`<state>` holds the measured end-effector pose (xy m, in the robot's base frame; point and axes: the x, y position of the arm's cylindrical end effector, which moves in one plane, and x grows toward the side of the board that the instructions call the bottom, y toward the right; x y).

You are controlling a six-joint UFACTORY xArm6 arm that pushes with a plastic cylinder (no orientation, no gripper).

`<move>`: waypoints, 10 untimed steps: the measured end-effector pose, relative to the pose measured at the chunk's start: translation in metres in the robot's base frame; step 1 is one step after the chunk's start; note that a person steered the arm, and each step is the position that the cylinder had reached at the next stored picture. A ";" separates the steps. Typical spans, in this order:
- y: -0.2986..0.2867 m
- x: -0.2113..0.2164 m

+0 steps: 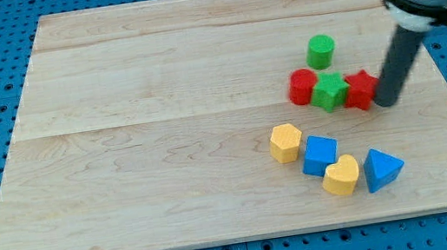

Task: Group up the green star red star and green circle at the right side of the red circle

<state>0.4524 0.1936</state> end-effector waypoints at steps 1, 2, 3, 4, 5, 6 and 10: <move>-0.024 -0.036; -0.013 -0.017; -0.059 -0.015; -0.118 -0.015; -0.147 -0.022; -0.209 -0.016; -0.192 -0.054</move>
<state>0.3989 0.0018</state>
